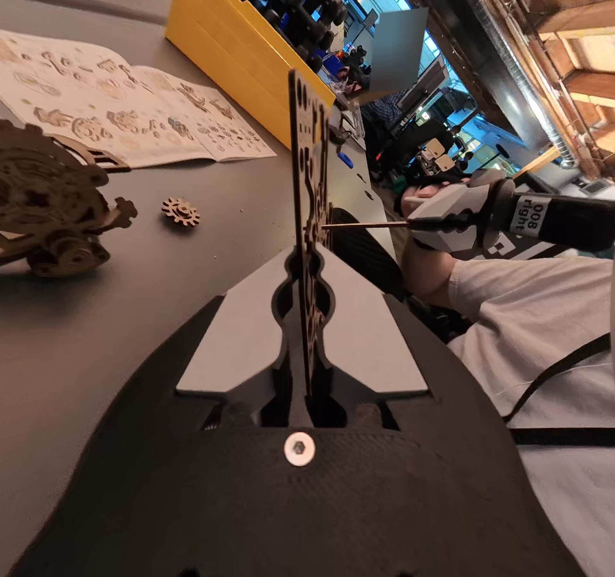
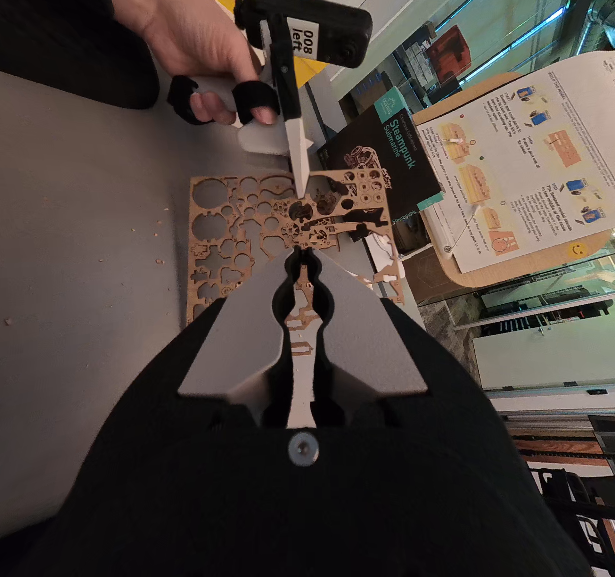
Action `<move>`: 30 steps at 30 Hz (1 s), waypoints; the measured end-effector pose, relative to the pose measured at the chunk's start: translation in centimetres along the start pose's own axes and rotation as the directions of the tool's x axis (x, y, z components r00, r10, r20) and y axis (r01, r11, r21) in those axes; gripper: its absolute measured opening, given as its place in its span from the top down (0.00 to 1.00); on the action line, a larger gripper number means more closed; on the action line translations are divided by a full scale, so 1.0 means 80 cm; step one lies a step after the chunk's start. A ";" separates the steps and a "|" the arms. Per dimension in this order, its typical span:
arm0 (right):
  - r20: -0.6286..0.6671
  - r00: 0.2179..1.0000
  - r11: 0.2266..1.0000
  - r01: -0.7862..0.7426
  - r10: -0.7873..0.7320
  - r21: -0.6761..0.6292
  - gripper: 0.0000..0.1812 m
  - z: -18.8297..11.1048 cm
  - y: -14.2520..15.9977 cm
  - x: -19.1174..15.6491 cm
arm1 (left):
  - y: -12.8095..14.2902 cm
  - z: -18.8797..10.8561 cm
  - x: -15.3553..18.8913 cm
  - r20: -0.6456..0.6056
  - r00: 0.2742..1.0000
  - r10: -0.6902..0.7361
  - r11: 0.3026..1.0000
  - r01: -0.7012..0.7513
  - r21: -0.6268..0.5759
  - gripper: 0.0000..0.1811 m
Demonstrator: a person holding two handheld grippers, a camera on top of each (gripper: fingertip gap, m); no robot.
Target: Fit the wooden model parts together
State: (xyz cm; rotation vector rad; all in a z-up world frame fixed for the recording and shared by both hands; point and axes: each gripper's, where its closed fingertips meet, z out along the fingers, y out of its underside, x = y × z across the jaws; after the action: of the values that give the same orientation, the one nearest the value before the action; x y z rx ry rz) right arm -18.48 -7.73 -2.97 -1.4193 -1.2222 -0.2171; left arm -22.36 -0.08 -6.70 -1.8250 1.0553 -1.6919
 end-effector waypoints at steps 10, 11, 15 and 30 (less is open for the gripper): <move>0.218 0.954 0.978 -0.202 0.208 -0.050 1.00 -0.007 0.007 0.013 | 0.007 -0.006 0.019 0.115 0.989 0.089 0.996 -0.087 -0.027 0.99; 0.243 0.946 0.977 -0.202 0.214 -0.075 1.00 -0.007 0.009 0.014 | 0.008 -0.006 0.020 0.125 0.988 0.090 0.996 -0.087 -0.031 0.99; 0.308 0.936 0.980 -0.129 0.171 -0.151 1.00 -0.003 0.002 0.017 | 0.006 -0.005 0.025 0.144 0.989 0.033 0.999 -0.033 0.002 1.00; 0.372 0.927 0.893 0.208 -0.050 -0.399 1.00 0.028 -0.022 0.009 | 0.011 -0.020 0.010 0.106 0.974 -0.201 0.976 0.189 0.112 1.00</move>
State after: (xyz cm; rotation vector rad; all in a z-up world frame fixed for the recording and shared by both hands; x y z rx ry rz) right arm -20.61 -5.96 -1.97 -1.8171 -1.6428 -0.3552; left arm -24.16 -0.95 -6.58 -1.9891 0.7497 -1.6906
